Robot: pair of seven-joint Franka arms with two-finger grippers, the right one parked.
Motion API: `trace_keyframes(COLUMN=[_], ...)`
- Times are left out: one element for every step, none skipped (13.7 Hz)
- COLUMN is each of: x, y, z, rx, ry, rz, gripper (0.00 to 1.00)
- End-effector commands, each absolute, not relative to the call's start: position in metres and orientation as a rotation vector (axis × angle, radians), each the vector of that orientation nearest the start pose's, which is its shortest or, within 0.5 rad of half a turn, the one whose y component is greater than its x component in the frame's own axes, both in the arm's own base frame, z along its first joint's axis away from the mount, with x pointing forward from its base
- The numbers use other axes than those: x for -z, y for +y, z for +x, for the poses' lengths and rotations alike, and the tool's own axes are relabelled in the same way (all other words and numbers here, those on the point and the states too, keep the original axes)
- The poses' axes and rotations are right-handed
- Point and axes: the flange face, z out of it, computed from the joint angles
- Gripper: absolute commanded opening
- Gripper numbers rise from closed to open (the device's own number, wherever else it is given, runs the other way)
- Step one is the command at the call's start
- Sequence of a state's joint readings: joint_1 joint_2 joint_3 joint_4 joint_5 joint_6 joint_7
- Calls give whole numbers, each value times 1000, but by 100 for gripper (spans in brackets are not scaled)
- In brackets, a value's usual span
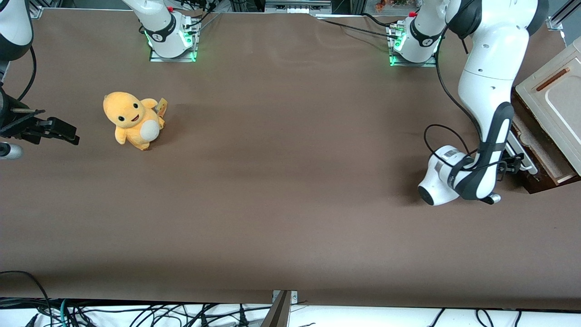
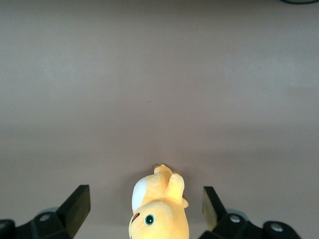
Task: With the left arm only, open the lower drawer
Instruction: 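Grip the white handle and pull the lower drawer outward with the left gripper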
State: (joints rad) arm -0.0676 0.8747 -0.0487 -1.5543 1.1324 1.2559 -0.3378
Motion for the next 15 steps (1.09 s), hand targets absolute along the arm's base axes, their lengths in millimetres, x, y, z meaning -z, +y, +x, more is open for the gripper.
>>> trace_keyframes(x=[-163, -164, -161, -161, -163, -164, -164, -164, -163, -164, -164, -164, -166, -167, -167], y=[24, 21, 15, 13, 8, 3, 2, 1, -3, -4, -5, -8, -10, -10, -10], z=[615, 615, 614, 614, 615, 617, 616, 616, 616, 616, 616, 615, 617, 617, 617], rx=[-842, -842, -843, -845, -841, -842, -845, -842, -844, -844, -843, -844, -841, -848, -849], ry=[172, 173, 180, 182, 178, 173, 172, 169, 171, 171, 173, 175, 170, 165, 164], rz=[-1692, -1693, -1695, -1699, -1709, -1727, -1733, -1735, -1740, -1743, -1743, -1742, -1749, -1760, -1762], gripper=[19, 19, 19, 19, 19, 19, 19, 20, 20, 20, 20, 20, 22, 22, 41])
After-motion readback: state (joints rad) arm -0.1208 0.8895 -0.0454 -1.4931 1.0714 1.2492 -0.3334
